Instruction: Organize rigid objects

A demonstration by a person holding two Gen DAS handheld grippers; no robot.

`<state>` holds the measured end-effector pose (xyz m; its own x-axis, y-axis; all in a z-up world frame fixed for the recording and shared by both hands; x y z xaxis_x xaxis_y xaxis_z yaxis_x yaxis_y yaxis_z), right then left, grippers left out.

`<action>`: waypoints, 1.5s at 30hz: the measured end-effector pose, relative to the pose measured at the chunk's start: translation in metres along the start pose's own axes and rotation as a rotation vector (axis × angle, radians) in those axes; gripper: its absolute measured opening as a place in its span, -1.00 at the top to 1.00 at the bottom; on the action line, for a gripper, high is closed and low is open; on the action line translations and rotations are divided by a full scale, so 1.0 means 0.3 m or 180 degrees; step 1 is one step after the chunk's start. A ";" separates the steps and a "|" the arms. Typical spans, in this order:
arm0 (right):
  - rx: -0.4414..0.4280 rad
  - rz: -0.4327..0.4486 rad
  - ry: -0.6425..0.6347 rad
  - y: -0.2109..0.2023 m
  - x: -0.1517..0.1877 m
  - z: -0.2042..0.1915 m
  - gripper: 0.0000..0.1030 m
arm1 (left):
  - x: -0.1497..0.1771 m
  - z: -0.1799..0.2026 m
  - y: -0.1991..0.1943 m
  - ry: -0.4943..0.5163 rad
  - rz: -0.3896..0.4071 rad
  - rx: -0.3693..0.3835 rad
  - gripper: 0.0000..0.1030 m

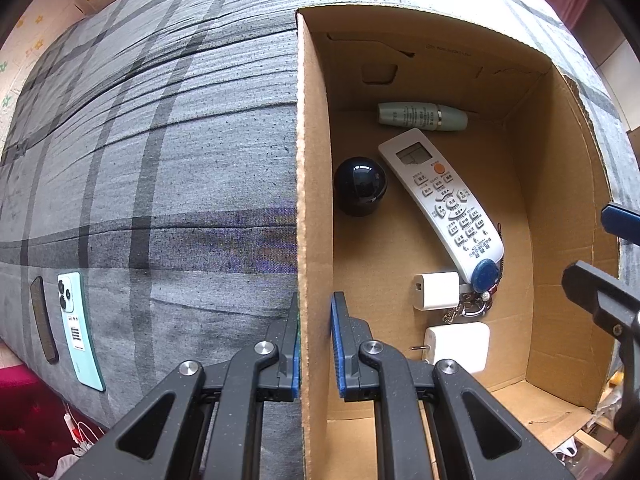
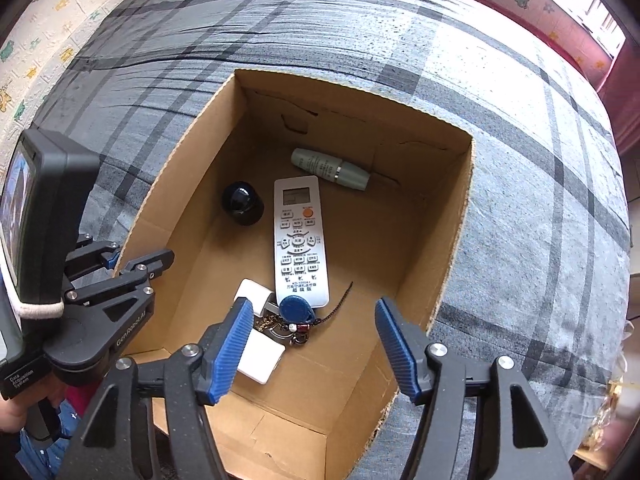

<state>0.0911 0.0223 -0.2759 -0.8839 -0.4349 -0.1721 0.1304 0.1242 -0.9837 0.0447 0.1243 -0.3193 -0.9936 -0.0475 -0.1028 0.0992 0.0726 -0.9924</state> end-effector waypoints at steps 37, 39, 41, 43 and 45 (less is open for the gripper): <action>0.0073 0.0112 0.0813 -0.117 0.075 0.193 -1.00 | -0.021 -0.028 -0.112 -0.0048 0.0013 -0.0049 -1.00; 0.0075 0.0128 0.0813 -0.134 0.071 0.194 -1.00 | -0.019 -0.023 -0.145 -0.0047 0.0013 -0.0019 -1.00; 0.0081 0.0141 0.0811 -0.157 0.066 0.193 -1.00 | -0.023 -0.021 -0.185 -0.0038 0.0056 -0.0019 -1.00; 0.0087 0.0171 0.0805 -0.184 0.057 0.191 -1.00 | -0.030 -0.013 -0.229 -0.0002 0.0092 -0.0013 -1.00; 0.0093 0.0190 0.0805 -0.211 0.050 0.189 -1.00 | -0.034 -0.007 -0.270 0.0033 0.0120 -0.0009 -1.00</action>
<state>0.0951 -0.0428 -0.2193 -0.9579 -0.1904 -0.2148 0.1954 0.1155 -0.9739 0.0467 0.1211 -0.2378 -0.9896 -0.0342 -0.1394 0.1365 0.0770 -0.9876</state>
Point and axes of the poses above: each gripper's, at about its wrist camera, not at the fingertips, and y roughly the way its jaws point, z to its right, x to its underside, the point moved 10 cm from there along y, roughly the way its jaws point, and after that the axes turned 4 degrees about y, right-handed, at the moved point
